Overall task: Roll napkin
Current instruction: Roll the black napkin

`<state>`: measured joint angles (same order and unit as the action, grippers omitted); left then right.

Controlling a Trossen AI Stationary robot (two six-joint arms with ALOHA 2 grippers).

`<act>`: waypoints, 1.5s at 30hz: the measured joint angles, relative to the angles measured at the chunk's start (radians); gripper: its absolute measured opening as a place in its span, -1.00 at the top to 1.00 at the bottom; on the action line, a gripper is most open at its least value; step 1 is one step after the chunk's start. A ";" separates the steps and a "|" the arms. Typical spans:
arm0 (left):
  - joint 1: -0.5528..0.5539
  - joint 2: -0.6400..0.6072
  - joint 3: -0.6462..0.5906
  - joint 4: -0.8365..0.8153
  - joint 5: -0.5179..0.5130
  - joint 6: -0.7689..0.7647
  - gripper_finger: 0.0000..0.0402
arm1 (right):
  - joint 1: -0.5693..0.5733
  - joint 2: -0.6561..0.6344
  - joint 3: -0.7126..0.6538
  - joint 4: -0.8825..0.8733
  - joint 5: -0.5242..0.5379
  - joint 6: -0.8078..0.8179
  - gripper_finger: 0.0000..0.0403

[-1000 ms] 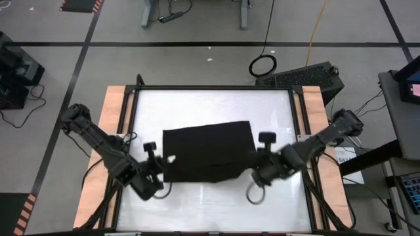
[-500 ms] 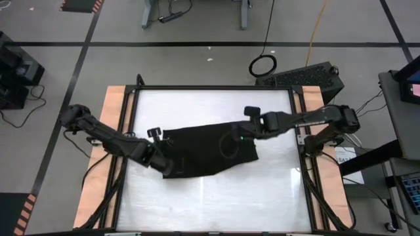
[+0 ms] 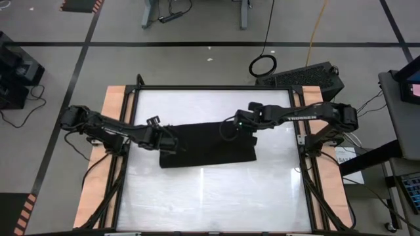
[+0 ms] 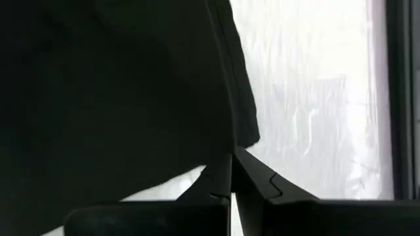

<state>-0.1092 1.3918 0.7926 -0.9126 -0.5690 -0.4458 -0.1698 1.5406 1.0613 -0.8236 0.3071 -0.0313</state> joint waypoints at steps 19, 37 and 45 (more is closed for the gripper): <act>0.143 0.000 0.000 0.067 0.080 0.106 0.95 | -0.140 0.000 -0.043 0.170 -0.018 -0.098 1.00; 0.095 -0.015 0.000 0.035 -0.037 0.088 0.95 | -0.143 -0.082 -0.043 0.233 0.017 -0.214 1.00; 0.114 -0.043 0.001 0.043 -0.088 0.112 0.95 | -0.201 -0.146 -0.041 0.272 -0.015 -0.235 1.00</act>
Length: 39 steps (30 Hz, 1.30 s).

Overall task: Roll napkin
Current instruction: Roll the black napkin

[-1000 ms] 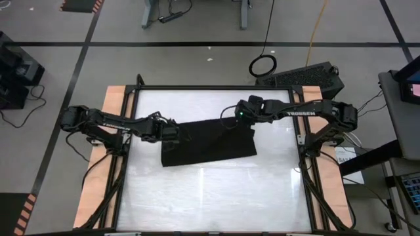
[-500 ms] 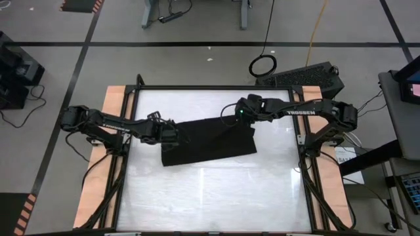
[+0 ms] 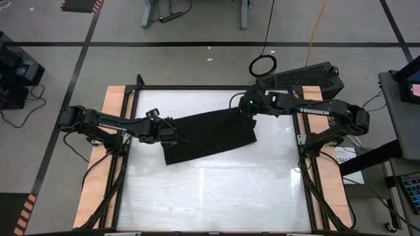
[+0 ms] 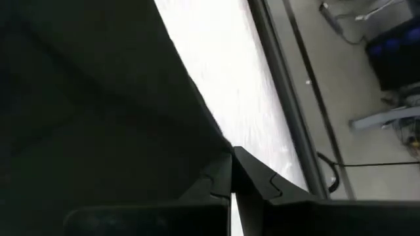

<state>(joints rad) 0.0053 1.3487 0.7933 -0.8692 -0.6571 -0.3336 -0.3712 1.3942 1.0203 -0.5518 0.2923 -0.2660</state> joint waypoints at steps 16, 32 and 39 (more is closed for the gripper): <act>0.012 0.000 0.000 -0.106 0.003 -0.035 0.95 | -0.041 0.048 0.000 0.139 -0.090 -0.045 1.00; 0.015 0.000 0.000 -0.118 0.080 -0.053 0.95 | -0.136 0.124 0.000 0.192 -0.196 -0.076 1.00; 0.040 0.000 0.000 -0.132 0.085 -0.053 0.94 | -0.147 0.245 -0.001 0.255 -0.218 -0.095 0.95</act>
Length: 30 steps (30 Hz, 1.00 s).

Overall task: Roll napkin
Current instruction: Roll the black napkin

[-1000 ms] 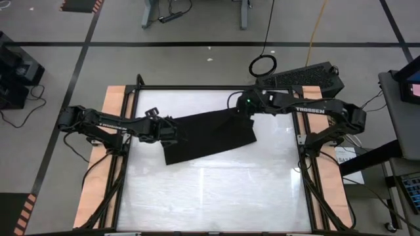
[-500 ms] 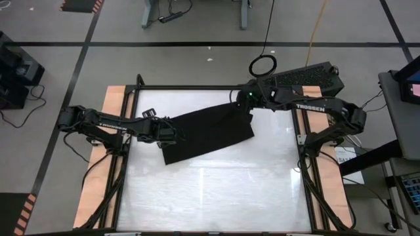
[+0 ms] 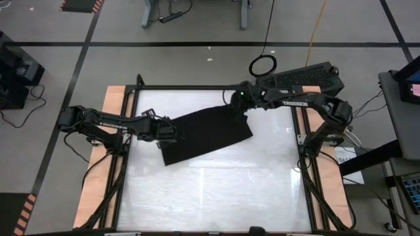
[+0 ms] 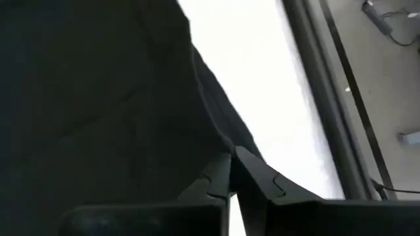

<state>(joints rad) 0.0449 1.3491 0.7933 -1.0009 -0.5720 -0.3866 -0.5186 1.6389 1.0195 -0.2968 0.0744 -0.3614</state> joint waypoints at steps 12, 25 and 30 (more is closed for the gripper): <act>0.035 0.000 0.000 -0.015 -0.004 -0.018 0.17 | 0.000 -0.035 -0.002 -0.048 0.103 0.022 0.19; -0.075 0.027 0.001 0.213 0.314 -0.025 -0.05 | 0.047 0.011 -0.001 -0.052 -0.157 0.120 0.24; -0.114 0.115 0.001 0.258 0.337 -0.027 -0.05 | 0.063 0.058 -0.001 -0.051 -0.185 0.141 0.30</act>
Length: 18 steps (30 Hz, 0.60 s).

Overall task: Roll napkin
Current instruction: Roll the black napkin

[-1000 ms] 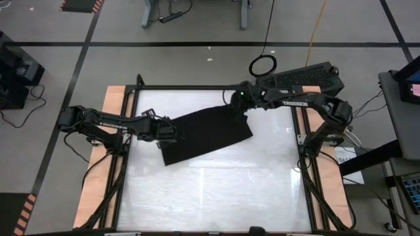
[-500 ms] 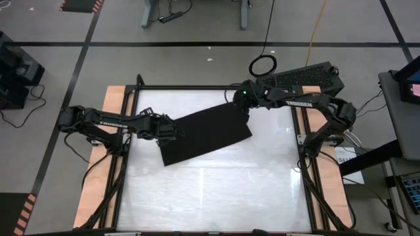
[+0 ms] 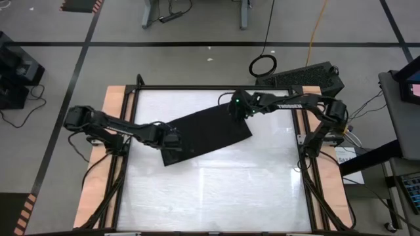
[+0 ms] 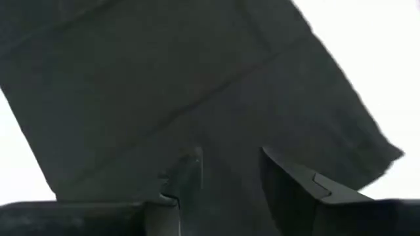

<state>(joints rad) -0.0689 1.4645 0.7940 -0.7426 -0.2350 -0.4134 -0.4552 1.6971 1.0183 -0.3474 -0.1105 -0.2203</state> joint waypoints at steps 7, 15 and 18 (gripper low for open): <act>-0.005 0.158 0.006 0.031 -0.018 0.060 -0.05 | 0.027 0.056 0.001 -0.065 -0.057 0.039 0.36; 0.003 0.192 0.016 0.027 -0.264 0.312 -0.05 | 0.145 0.065 0.002 -0.416 -0.077 0.197 0.42; 0.028 0.194 0.020 0.035 -0.299 0.452 -0.05 | 0.251 0.064 0.002 -0.462 -0.088 0.320 0.42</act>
<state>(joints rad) -0.0406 1.6587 0.8143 -0.7075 -0.5344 0.0385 -0.2046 1.7607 1.0199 -0.8095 -0.1985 0.0999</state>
